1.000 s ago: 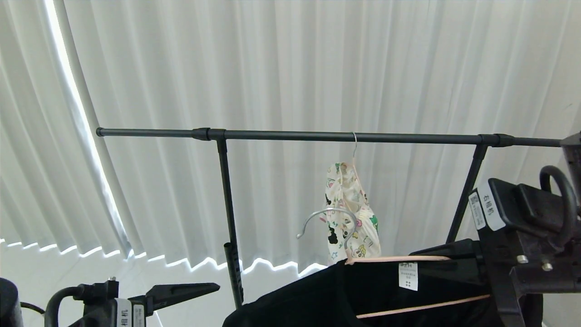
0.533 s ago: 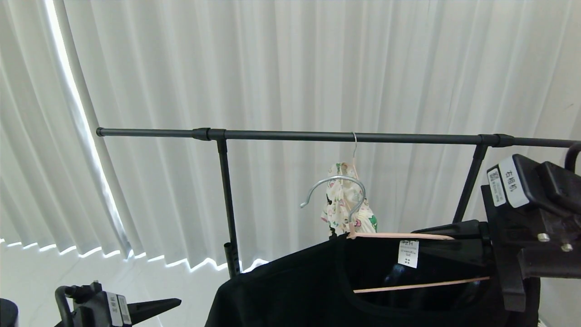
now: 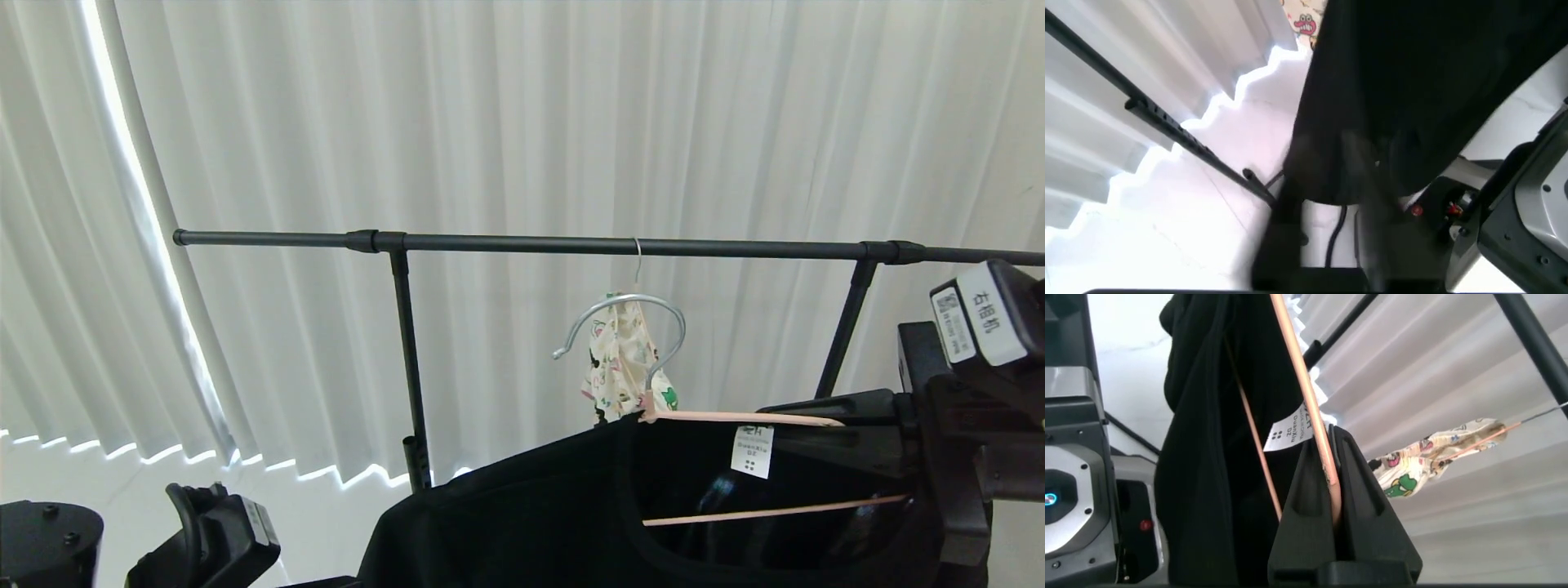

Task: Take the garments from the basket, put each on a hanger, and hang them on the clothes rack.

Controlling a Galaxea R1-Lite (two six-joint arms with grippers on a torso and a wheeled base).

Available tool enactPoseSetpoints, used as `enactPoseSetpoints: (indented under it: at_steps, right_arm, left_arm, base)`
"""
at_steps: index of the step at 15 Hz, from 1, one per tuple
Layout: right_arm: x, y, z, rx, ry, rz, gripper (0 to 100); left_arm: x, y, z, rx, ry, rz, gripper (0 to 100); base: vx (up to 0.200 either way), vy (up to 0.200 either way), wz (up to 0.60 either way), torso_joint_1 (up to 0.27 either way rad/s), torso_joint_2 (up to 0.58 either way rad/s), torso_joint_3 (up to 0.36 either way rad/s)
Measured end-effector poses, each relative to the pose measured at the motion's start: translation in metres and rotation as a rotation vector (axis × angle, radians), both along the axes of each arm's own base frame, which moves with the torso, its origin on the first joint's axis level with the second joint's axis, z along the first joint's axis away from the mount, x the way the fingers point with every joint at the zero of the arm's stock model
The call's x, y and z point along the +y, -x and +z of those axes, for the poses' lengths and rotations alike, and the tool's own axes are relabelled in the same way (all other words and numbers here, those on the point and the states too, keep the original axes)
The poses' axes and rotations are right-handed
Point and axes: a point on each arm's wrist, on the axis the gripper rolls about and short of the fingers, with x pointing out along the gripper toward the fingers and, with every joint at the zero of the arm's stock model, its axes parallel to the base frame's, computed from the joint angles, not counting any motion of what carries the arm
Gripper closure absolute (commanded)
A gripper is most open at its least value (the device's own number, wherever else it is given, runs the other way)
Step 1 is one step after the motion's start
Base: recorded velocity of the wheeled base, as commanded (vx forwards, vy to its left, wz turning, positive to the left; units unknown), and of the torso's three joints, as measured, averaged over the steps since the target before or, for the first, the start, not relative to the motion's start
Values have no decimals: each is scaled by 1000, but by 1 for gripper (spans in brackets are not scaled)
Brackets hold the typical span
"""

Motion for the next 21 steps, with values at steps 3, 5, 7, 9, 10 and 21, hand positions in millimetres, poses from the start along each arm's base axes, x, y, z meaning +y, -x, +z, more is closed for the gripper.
enactPoseSetpoints:
  at_steps: [3, 5, 7, 9, 10, 21]
  right_arm:
    - [-2, 2, 2, -1, -9, -8, 100]
    - [-5, 3, 3, 16, -26, -24, 100]
    - [-7, 6, 5, 28, -43, -36, 100]
    - [-9, 7, 6, 26, -49, -42, 100]
    - [-10, 7, 6, 25, -50, -45, 100]
    - [-10, 8, 9, 16, -57, -40, 100]
  left_arm:
    - [3, -3, -2, 16, -5, 35, 100]
    - [10, -8, -4, 27, -12, 104, 100]
    - [19, -11, -5, 31, -16, 178, 100]
    - [21, -10, -3, 10, -22, 181, 100]
    - [21, -9, -2, -2, -23, 170, 0]
    - [16, 0, 21, -72, 171, -60, 0]
  base:
    - [0, 0, 0, 0, 0, 0]
    - [0, 0, 0, 0, 0, 0]
    - [0, 0, 0, 0, 0, 0]
    - [0, 0, 0, 0, 0, 0]
    - [0, 0, 0, 0, 0, 0]
    - [0, 0, 0, 0, 0, 0]
